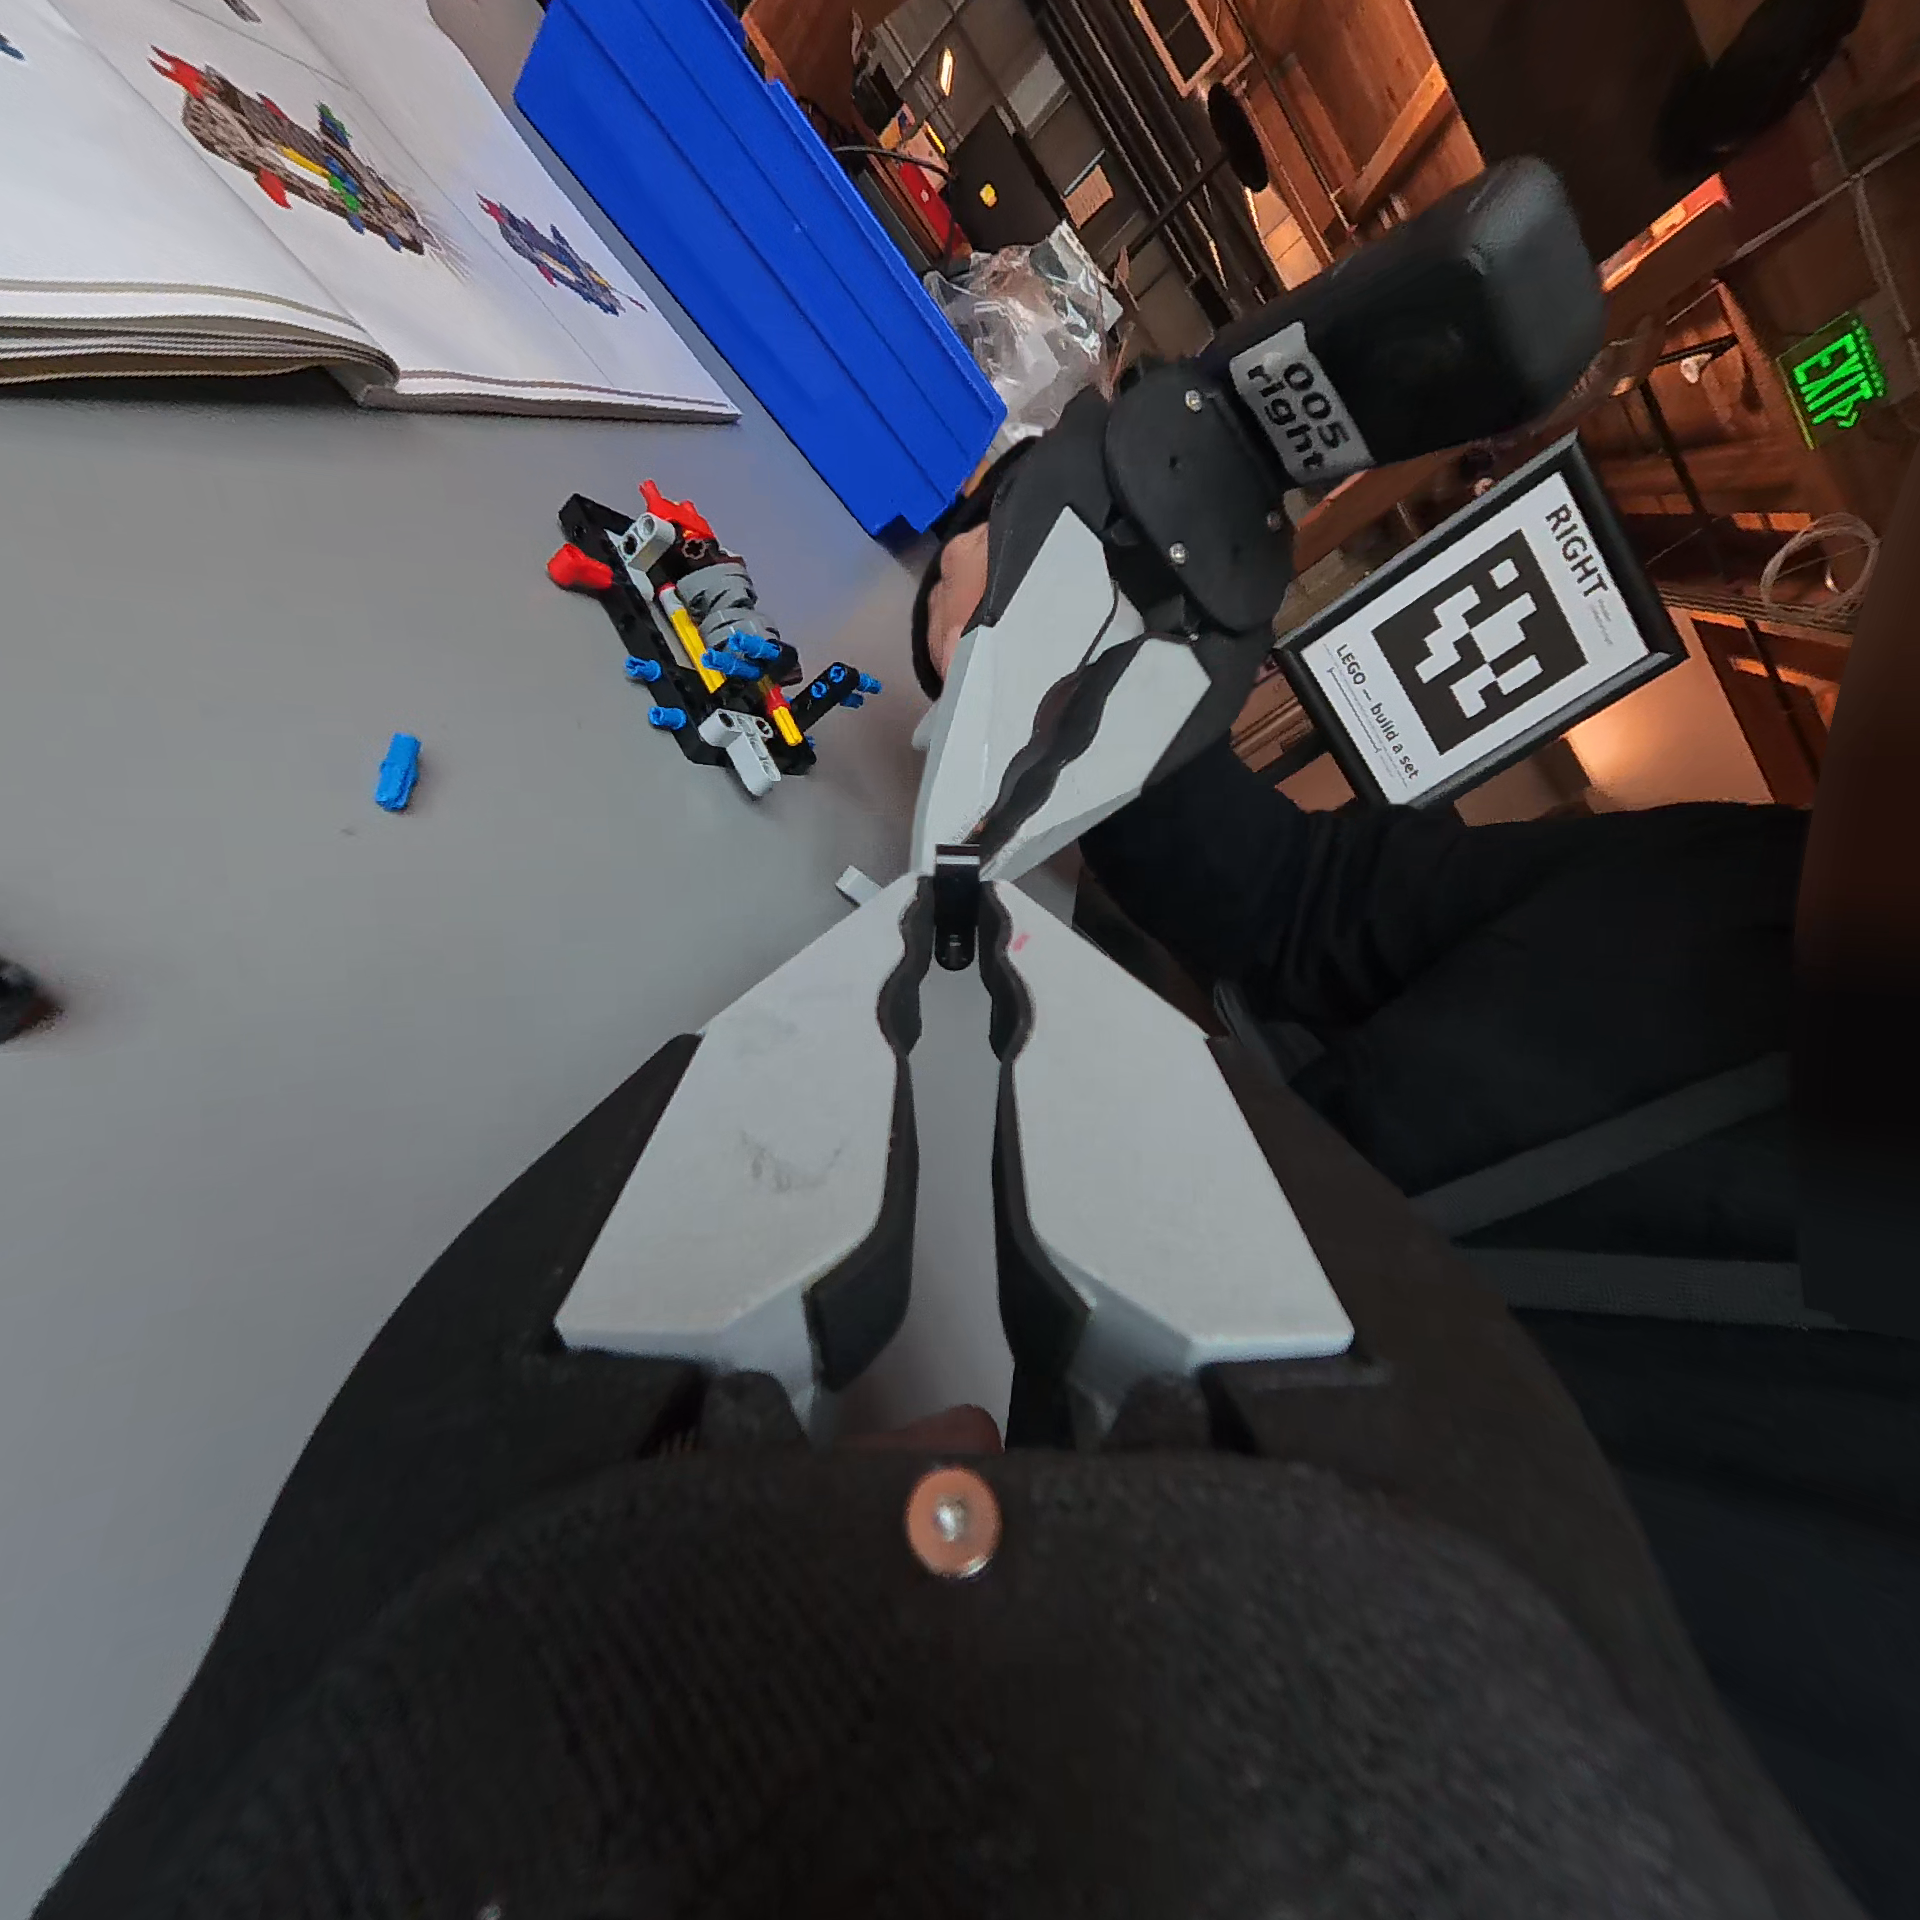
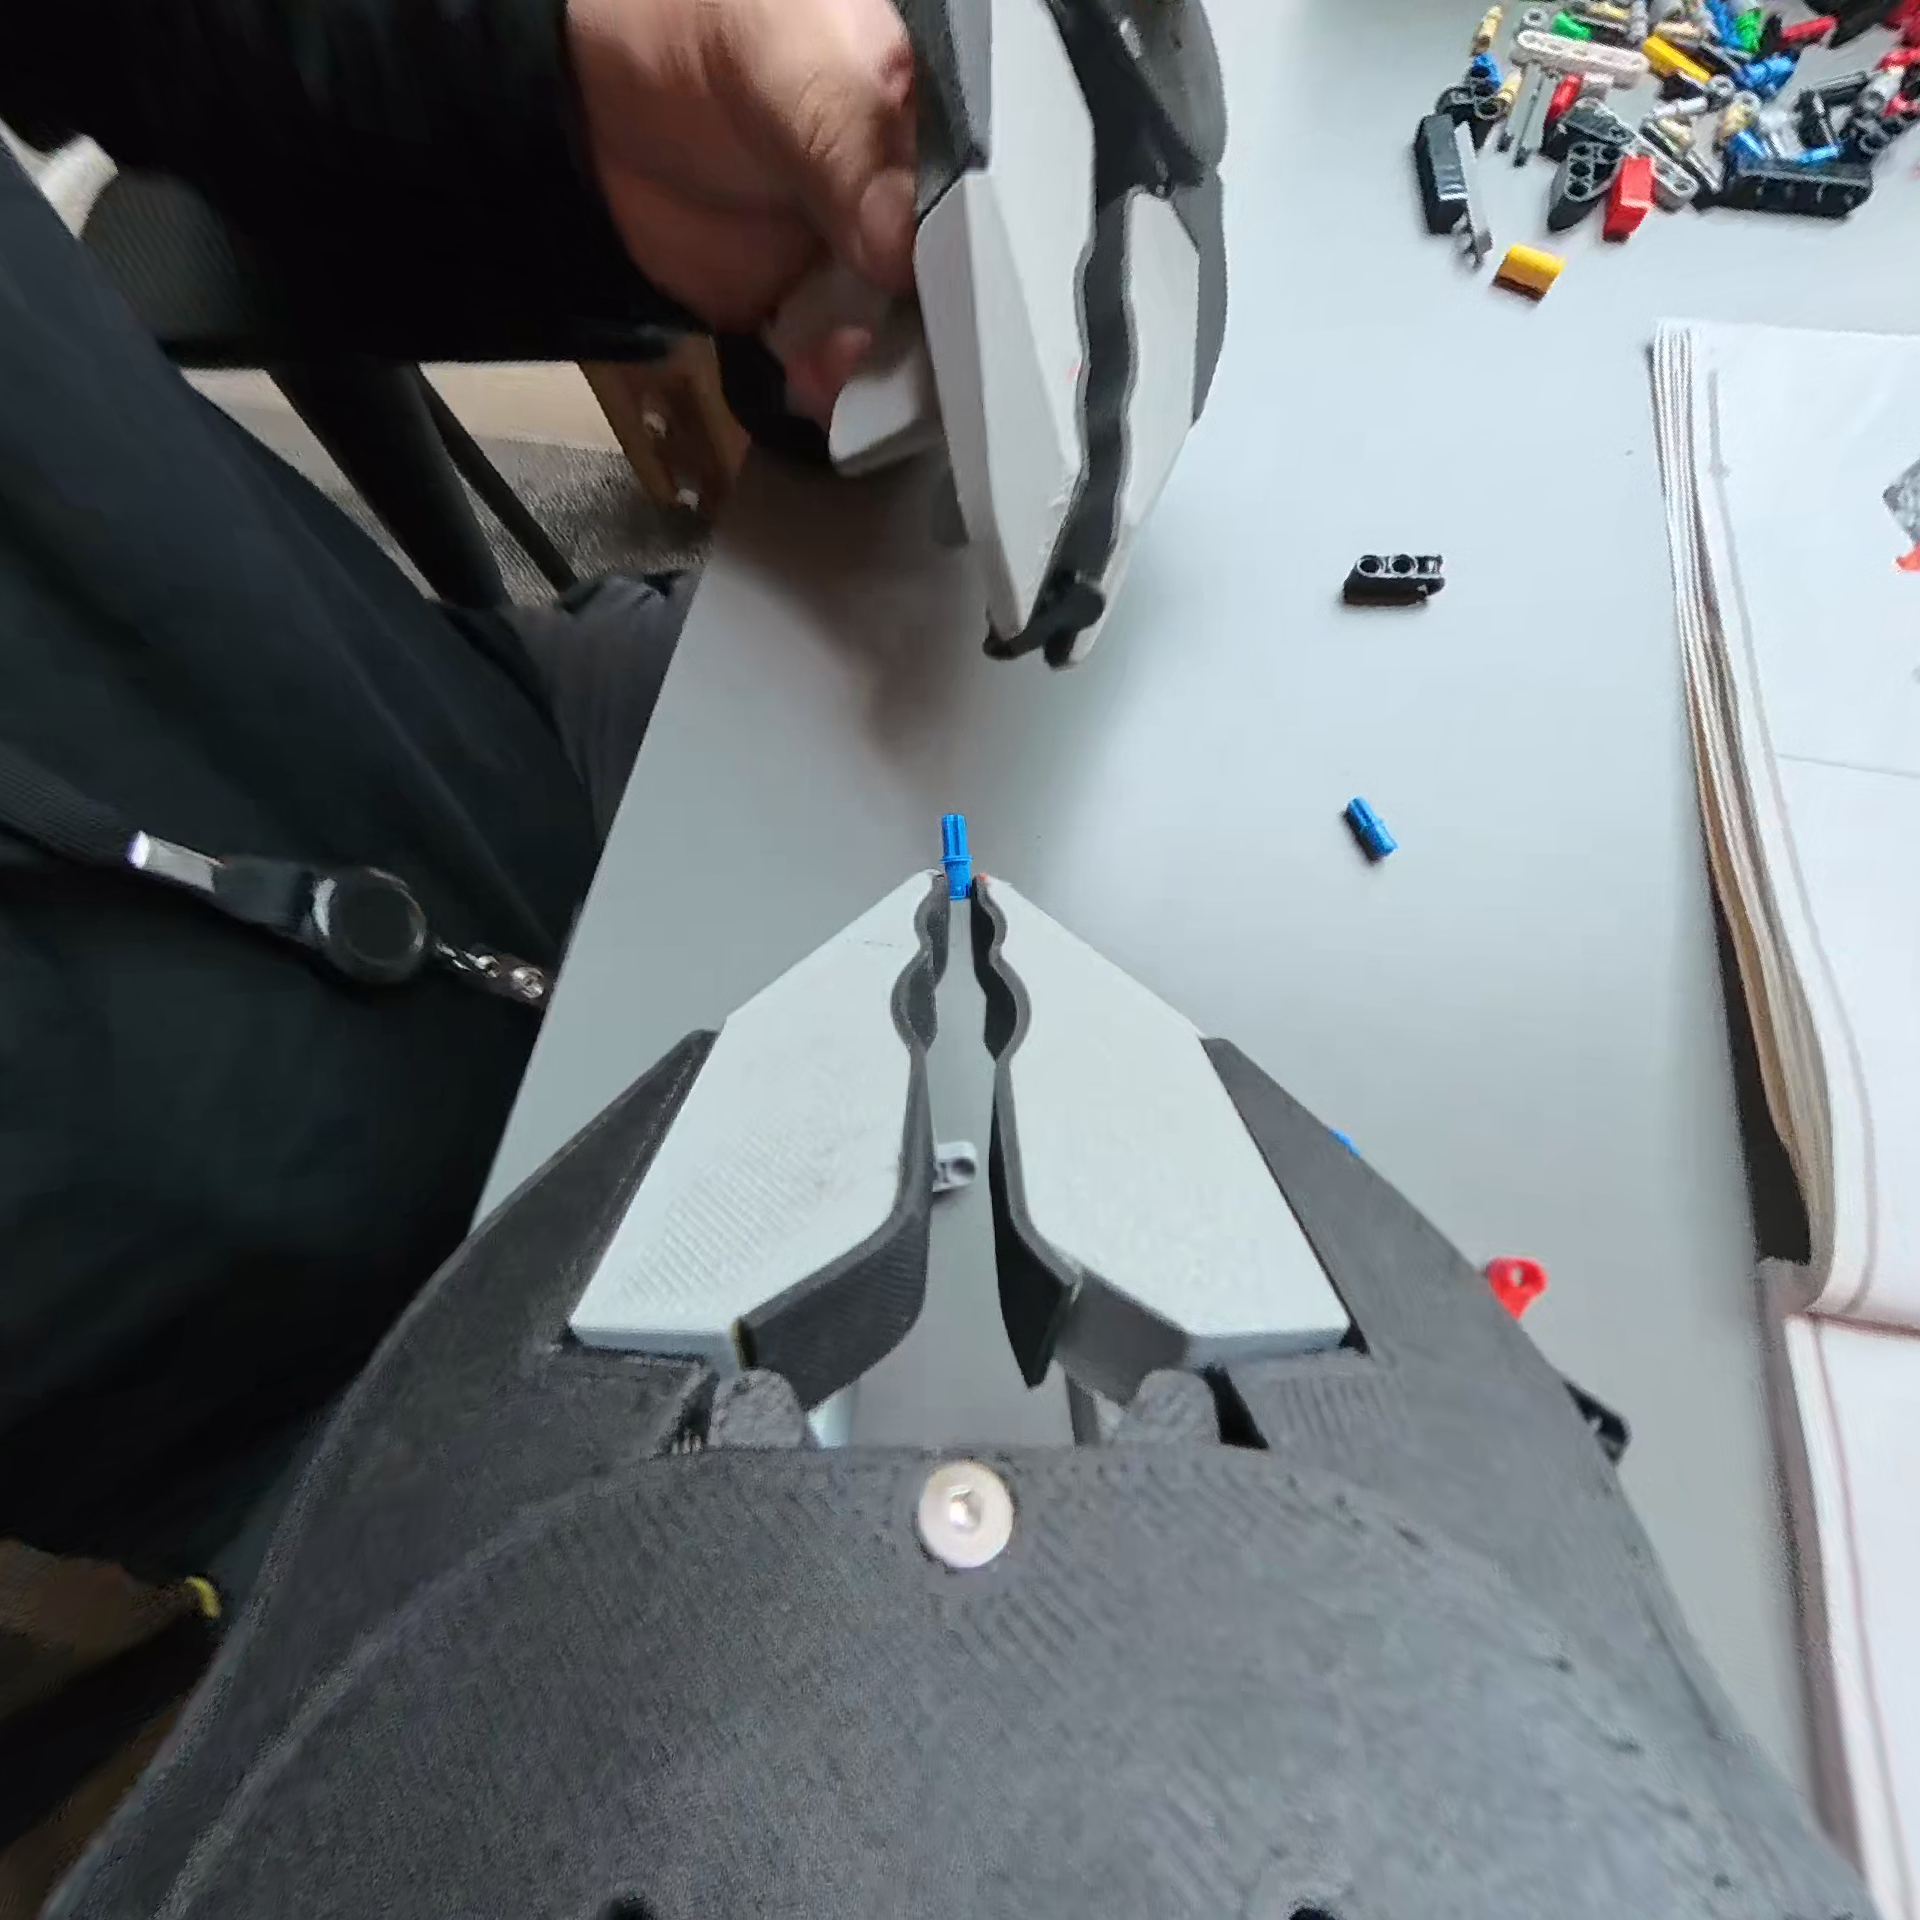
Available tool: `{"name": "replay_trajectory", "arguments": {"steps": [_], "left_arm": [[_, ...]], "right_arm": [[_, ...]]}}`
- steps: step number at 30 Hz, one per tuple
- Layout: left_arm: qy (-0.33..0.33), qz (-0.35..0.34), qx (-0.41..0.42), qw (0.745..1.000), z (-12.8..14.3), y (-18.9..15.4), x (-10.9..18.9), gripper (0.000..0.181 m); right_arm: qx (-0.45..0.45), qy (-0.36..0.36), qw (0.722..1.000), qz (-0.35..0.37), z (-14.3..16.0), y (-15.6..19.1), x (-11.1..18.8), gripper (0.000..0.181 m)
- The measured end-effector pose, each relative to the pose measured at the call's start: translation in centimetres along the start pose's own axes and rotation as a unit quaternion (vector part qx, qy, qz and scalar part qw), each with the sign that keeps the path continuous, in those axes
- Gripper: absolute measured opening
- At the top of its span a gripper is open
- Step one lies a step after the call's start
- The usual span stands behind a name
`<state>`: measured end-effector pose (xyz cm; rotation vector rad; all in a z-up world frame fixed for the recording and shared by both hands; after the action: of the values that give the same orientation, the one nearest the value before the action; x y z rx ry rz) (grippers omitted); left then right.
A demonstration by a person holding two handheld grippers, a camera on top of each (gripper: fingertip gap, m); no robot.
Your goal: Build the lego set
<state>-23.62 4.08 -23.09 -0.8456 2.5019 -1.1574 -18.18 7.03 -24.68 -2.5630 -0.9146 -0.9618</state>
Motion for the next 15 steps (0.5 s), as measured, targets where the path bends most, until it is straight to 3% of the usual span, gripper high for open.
{"name": "replay_trajectory", "arguments": {"steps": [5,15], "left_arm": [[0.024,0.012,-0.016,1.000,0.3,-0.2,-1.4,0.006],[0.029,0.028,-0.019,0.999,-0.3,0.0,-3.3,0.006]], "right_arm": [[-0.069,0.000,0.997,0.028,1.0,-0.2,0.4,0.001],[-0.080,-0.045,0.994,0.051,0.9,-0.2,1.8,0.000]]}}
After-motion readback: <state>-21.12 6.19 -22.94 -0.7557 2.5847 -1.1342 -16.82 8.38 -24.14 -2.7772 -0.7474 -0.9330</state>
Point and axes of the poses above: each gripper's, where its closed fingertips meet, x back along the fingers, z out of its underside, y = z × x across the jaws, the point moved 2 cm from there along x, back along the fingers, and after that the axes turned 6 degrees about z, right-handed, at the moved point
